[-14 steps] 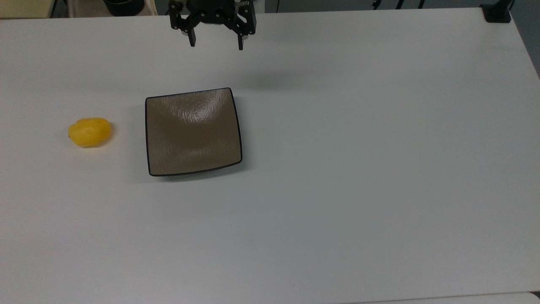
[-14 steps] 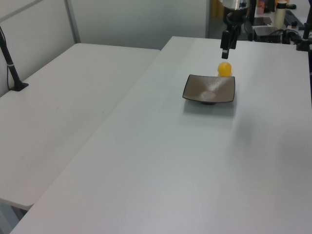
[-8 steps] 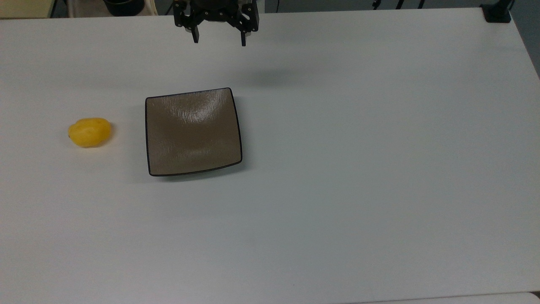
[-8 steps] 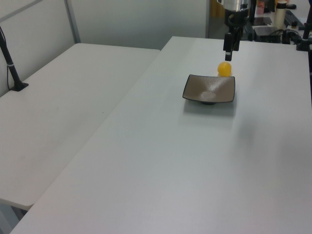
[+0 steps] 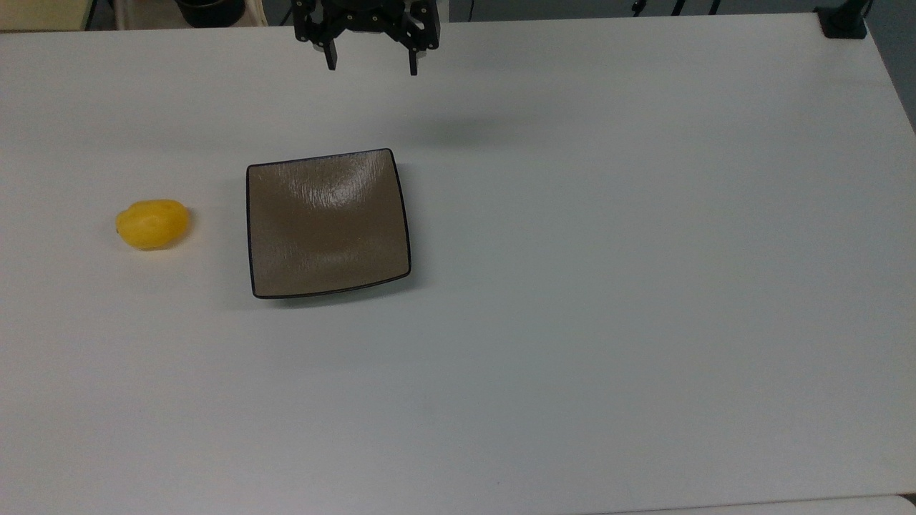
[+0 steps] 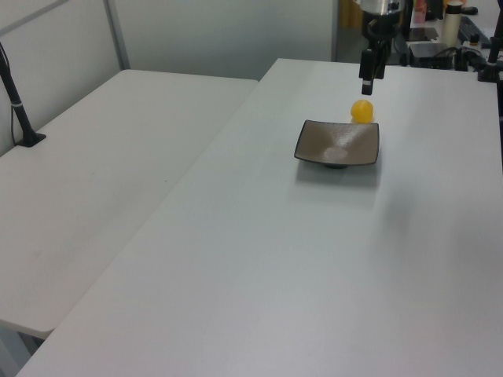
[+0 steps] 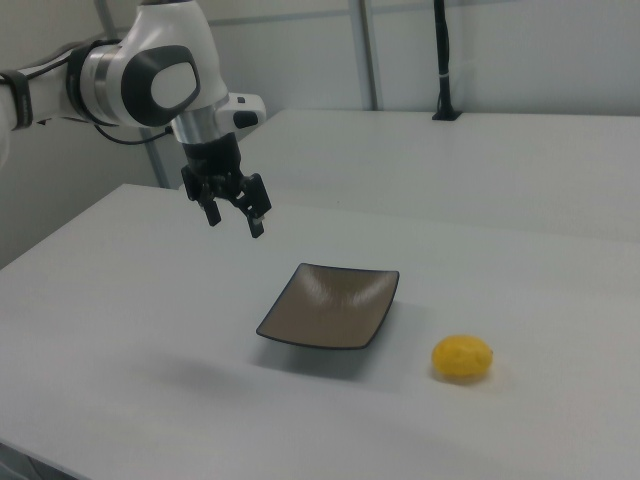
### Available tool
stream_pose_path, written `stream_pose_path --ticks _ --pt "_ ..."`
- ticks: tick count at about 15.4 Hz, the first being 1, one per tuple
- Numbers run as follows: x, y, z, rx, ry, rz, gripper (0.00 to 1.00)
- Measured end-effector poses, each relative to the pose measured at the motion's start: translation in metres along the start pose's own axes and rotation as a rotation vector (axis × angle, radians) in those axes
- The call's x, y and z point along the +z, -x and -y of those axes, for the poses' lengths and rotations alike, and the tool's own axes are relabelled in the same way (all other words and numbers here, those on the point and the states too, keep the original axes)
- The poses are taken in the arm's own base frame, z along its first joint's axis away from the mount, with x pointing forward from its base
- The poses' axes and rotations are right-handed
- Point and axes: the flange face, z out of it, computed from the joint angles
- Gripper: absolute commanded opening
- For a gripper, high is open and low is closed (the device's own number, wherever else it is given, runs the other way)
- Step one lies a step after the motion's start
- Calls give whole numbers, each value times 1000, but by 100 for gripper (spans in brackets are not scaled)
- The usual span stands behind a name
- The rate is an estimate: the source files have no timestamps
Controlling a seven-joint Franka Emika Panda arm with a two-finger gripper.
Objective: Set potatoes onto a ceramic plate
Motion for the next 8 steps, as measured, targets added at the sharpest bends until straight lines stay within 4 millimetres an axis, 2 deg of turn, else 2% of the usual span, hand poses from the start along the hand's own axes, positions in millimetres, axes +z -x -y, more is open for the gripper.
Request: stream_pose_path --ticks 4,8 --pt "-2 0 -3 6 0 -3 100" --pt "-2 -2 -22 38 1 -9 100"
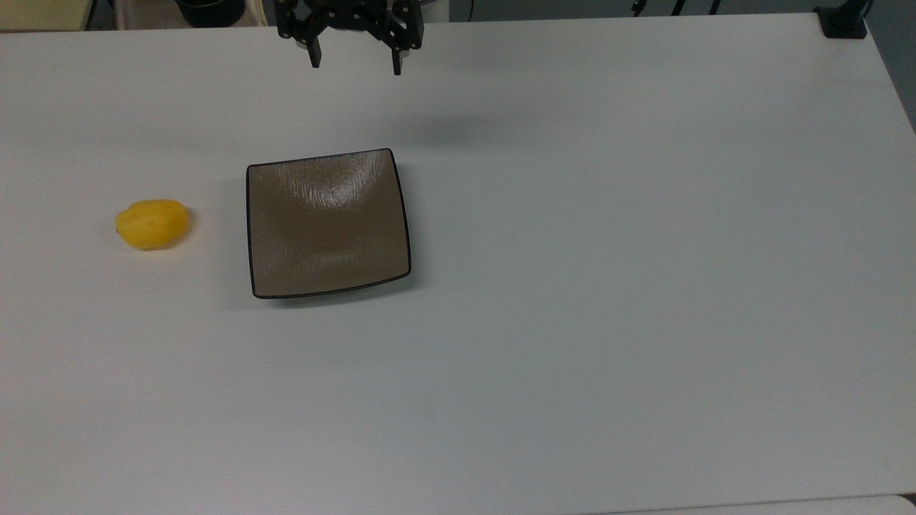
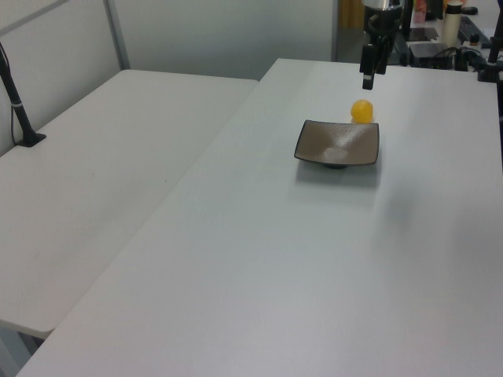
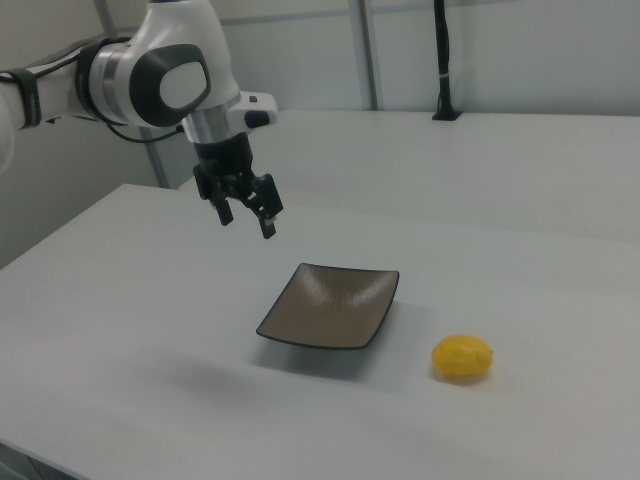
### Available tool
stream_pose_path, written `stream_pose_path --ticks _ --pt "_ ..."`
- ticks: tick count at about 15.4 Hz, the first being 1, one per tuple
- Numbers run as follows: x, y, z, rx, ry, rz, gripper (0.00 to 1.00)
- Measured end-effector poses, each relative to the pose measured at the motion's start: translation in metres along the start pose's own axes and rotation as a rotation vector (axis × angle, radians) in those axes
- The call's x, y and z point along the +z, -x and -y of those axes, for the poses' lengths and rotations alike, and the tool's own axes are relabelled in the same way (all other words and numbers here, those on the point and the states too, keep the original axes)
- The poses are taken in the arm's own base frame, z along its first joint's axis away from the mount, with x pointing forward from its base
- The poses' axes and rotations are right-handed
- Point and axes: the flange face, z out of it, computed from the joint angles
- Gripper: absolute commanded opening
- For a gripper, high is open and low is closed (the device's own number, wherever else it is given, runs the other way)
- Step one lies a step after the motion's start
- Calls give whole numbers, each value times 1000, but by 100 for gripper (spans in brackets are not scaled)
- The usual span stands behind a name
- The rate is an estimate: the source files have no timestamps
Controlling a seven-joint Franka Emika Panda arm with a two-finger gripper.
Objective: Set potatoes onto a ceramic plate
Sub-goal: 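Move the gripper over the yellow potato and lower it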
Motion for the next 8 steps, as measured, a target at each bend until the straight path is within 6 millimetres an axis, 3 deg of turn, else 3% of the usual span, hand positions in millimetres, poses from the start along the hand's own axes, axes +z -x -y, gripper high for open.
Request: stream_pose_path --ticks 4,8 --pt "-2 -8 -41 73 1 -48 100" --pt "16 -21 -87 199 8 -75 100"
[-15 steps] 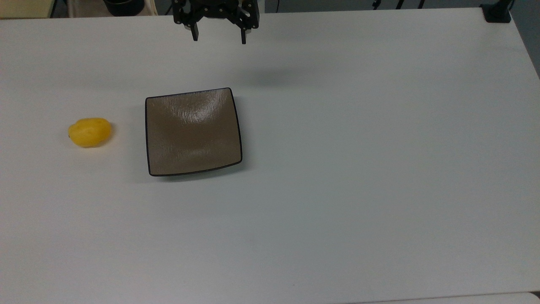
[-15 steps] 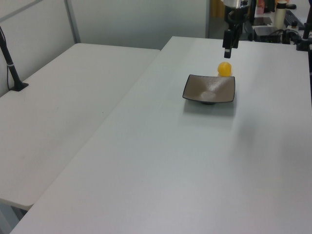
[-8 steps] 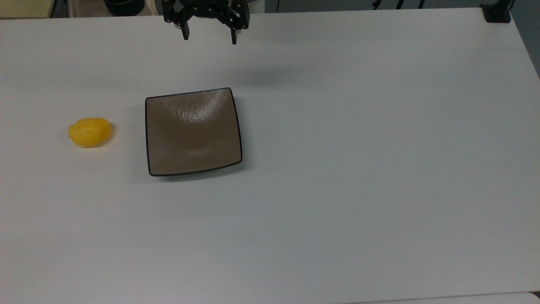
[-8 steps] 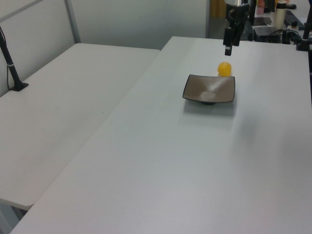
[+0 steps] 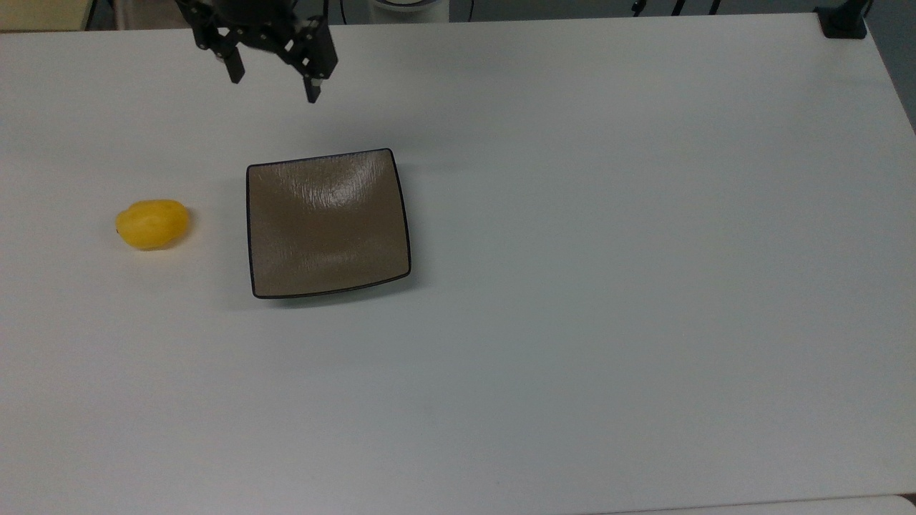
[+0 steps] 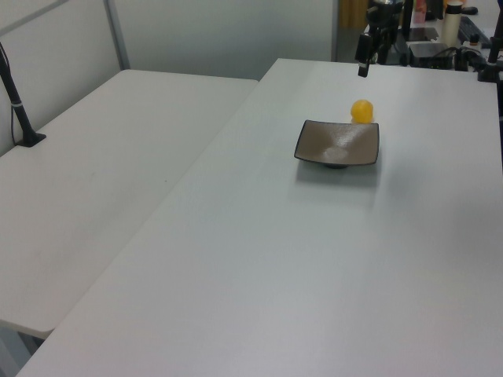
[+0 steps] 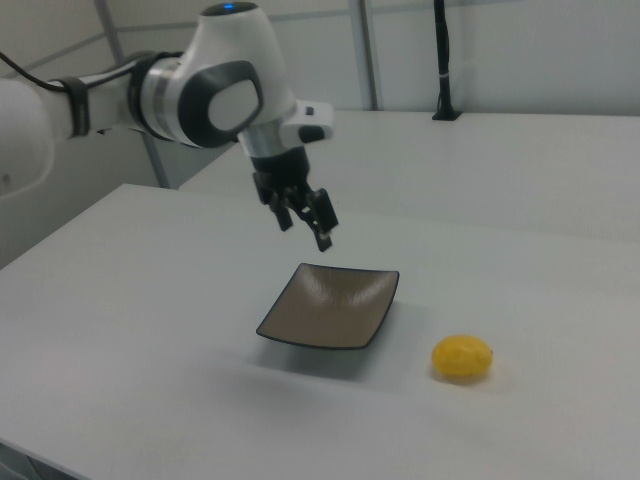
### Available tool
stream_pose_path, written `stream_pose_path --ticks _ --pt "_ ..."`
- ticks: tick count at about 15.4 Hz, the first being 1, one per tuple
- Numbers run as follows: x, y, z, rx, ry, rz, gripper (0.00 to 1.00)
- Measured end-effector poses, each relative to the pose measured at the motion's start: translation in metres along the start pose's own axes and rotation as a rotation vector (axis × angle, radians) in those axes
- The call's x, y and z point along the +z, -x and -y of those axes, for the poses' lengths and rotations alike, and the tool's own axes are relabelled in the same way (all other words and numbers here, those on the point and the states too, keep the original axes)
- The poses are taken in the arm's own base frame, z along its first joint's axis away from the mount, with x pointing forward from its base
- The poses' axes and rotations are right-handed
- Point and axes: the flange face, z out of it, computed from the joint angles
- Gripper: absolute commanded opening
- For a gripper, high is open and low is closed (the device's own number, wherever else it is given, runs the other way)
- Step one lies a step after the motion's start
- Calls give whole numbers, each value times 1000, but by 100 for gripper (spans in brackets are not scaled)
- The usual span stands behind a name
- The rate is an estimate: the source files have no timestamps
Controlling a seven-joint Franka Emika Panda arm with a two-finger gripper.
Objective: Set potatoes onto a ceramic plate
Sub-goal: 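Move the gripper over the yellow potato and lower it, then close the gripper around the yellow potato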
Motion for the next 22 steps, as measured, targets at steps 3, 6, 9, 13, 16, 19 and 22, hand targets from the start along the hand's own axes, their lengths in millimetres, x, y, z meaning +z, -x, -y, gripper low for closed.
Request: stream_pose_path --ticks 3,6,9,13,16,19,22 --pt "19 -13 -33 102 9 -13 100" --pt "32 -24 -65 256 13 -46 100" --pt "50 -37 -100 458 13 -93 100" --pt "78 -48 -141 693 8 -149 100" --pt "111 -57 -173 821 10 -194 100" --pt "135 -60 -182 843 19 -196 100" --pt "156 -63 -183 843 24 -193 100"
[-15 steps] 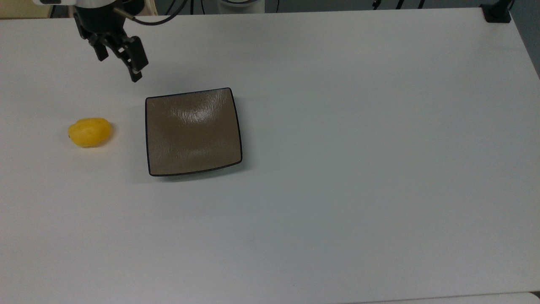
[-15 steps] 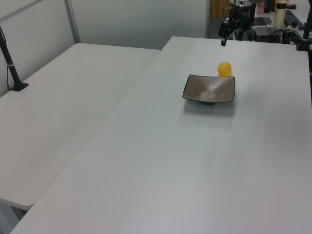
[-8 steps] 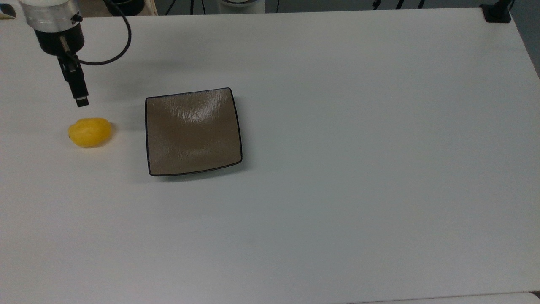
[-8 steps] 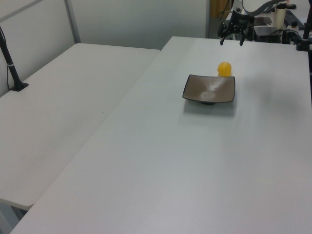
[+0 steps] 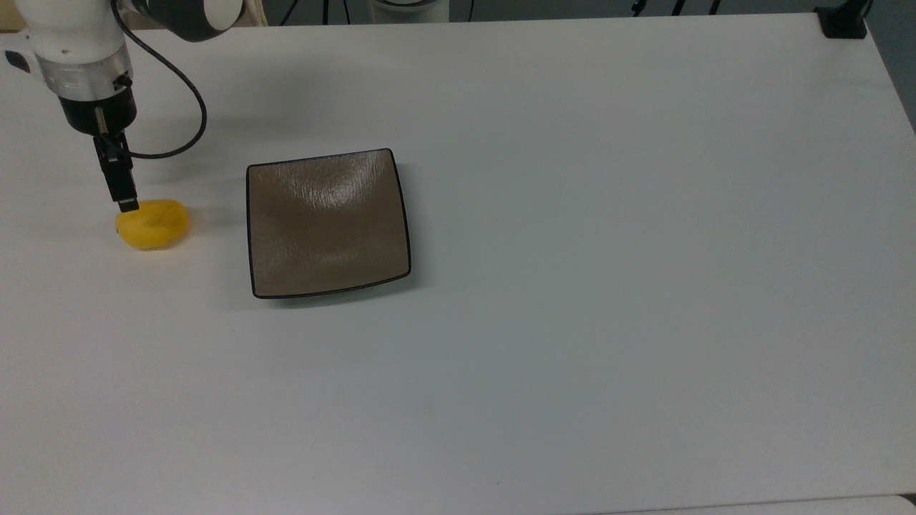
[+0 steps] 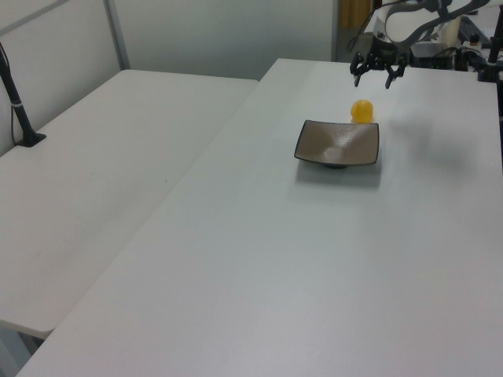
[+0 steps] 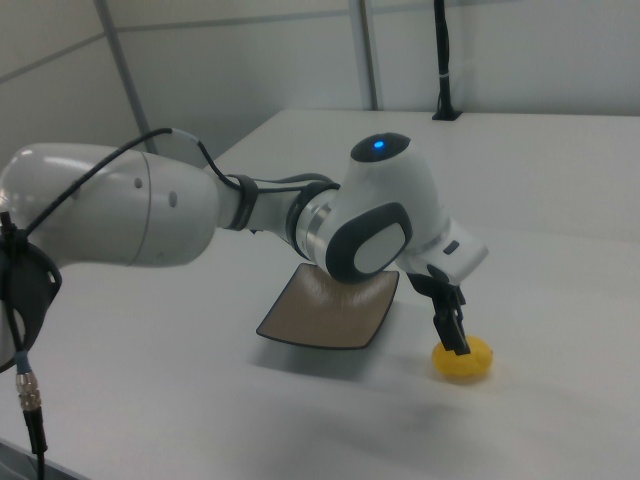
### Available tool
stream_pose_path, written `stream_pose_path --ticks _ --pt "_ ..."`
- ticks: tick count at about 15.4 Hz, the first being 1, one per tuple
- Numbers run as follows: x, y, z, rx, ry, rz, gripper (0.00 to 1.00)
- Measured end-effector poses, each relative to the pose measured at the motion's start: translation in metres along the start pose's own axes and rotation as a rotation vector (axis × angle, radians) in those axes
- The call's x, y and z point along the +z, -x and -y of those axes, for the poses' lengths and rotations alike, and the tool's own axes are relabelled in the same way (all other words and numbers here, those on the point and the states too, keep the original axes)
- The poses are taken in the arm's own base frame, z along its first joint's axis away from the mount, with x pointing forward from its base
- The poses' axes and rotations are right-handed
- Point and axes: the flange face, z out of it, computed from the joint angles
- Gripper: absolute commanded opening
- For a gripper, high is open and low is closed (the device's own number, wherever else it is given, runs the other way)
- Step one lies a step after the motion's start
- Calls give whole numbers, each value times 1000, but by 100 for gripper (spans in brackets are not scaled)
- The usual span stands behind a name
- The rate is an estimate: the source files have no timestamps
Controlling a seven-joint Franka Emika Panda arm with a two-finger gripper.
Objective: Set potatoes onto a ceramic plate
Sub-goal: 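Close the gripper around the yellow potato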
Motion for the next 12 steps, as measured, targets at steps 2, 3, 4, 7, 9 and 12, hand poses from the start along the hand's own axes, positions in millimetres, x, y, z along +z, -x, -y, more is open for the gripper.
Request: stream_pose_path --ticks 2,3,4,7,9,12 --pt "13 0 2 0 -12 -18 100" --pt "20 0 2 3 -15 -23 100" --pt "25 1 3 6 -15 -24 100" --pt "41 5 2 8 -1 -9 100" --pt "52 9 2 5 11 3 100" --pt "67 15 1 0 26 21 91"
